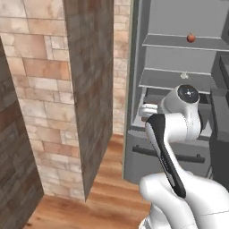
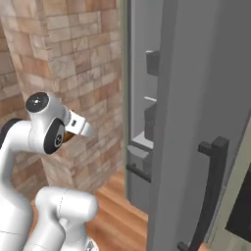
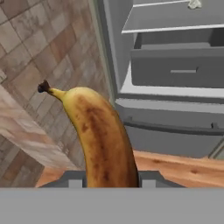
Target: Place the banana in the correct fridge rack based on whether it is a fruit or vegetable. Finally, close the fridge door.
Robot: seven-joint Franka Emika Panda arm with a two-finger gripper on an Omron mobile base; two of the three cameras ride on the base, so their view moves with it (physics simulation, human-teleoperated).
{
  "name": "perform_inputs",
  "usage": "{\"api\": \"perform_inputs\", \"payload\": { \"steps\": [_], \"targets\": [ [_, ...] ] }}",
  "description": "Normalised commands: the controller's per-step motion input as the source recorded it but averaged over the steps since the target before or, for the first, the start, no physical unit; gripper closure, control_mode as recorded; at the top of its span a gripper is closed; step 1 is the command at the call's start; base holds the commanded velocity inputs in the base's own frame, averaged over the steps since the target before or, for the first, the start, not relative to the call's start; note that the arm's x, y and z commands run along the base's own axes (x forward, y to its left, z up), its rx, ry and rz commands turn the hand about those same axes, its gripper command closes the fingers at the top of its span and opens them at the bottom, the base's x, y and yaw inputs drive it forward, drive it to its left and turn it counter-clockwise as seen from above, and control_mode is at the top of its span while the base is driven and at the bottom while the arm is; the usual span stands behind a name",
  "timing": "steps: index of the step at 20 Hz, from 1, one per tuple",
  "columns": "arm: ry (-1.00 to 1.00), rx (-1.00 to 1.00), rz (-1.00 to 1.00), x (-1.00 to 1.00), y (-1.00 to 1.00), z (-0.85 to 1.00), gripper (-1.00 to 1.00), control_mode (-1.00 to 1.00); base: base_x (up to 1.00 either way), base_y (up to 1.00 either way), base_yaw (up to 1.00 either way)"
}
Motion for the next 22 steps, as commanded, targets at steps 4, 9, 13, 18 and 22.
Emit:
{"api": "perform_inputs", "payload": {
  "steps": [4, 9, 13, 18, 22],
  "targets": [
    [0.0, 0.0, 0.0, 0.0, 0.0, 0.0, 1.0, 1.0, 0.57, 0.28, -0.33],
    [0.0, 0.0, 0.0, 0.0, 0.0, 0.0, 1.0, 1.0, 0.54, 0.02, -0.3],
    [0.0, 0.0, 0.0, 0.0, 0.0, 0.0, 1.0, 1.0, 0.58, 0.0, -0.24],
    [0.0, 0.0, 0.0, 0.0, 0.0, 0.0, 1.0, 1.0, 0.6, 0.0, -0.23],
    [0.0, 0.0, 0.0, 0.0, 0.0, 0.0, 1.0, 1.0, 0.59, 0.0, -0.24]
  ]
}}
